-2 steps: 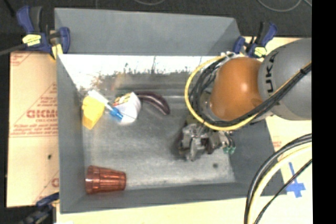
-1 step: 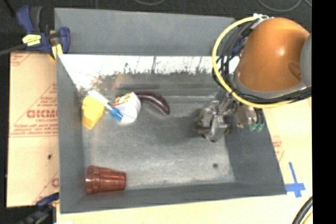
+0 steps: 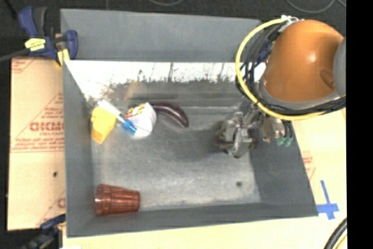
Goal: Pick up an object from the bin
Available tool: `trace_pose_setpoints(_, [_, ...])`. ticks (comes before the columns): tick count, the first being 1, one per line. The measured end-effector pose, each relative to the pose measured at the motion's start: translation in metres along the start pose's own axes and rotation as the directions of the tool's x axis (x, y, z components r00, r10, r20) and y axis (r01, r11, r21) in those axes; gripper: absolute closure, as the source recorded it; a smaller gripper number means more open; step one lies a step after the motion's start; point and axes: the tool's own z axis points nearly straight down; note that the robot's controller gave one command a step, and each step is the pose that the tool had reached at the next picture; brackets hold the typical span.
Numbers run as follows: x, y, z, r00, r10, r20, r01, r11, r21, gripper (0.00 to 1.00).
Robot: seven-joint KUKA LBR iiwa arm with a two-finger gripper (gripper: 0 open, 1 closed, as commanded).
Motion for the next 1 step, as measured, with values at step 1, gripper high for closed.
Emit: trace_pose_setpoints(1, [0.0, -0.0001, 0.0, 1.0, 0.001, 0.0, -0.001, 1.0, 0.0, 1.0])
